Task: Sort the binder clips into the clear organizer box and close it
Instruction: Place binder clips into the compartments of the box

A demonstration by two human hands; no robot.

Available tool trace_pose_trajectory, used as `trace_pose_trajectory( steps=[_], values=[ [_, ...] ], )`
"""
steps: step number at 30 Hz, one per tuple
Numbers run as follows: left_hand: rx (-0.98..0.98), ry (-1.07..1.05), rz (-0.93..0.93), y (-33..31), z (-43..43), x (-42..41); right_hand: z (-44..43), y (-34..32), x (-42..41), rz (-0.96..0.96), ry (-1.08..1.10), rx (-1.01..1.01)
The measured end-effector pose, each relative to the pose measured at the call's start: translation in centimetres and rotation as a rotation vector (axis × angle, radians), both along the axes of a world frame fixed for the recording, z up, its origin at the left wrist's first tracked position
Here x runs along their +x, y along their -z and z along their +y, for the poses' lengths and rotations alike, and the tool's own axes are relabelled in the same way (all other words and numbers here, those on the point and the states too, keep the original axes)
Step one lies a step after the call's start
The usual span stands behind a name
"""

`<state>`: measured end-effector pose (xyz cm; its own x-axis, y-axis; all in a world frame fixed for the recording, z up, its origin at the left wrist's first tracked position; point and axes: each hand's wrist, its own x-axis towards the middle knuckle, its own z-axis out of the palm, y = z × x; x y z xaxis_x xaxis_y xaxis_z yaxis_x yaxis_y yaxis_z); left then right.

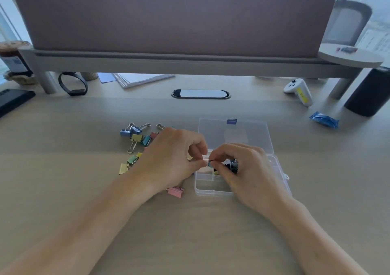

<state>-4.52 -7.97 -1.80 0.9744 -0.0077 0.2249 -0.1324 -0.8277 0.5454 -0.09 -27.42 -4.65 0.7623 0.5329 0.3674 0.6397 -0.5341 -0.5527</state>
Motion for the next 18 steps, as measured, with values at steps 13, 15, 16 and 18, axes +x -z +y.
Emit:
trace_pose_trajectory(
  steps=[13,15,16,18],
  values=[
    [0.232,0.035,0.010,-1.0,-1.0,0.1,0.2,0.7,0.3,-0.026,-0.017,0.035],
    [0.228,0.038,0.017,-1.1,-1.1,0.1,0.2,0.7,0.2,-0.035,-0.014,0.027],
    [0.234,0.040,0.025,-1.2,-1.1,0.2,0.2,0.8,0.2,-0.042,-0.011,0.027],
    [0.265,0.045,0.044,-1.5,-1.3,0.4,0.2,0.7,0.1,-0.051,-0.006,0.026]
  ],
)
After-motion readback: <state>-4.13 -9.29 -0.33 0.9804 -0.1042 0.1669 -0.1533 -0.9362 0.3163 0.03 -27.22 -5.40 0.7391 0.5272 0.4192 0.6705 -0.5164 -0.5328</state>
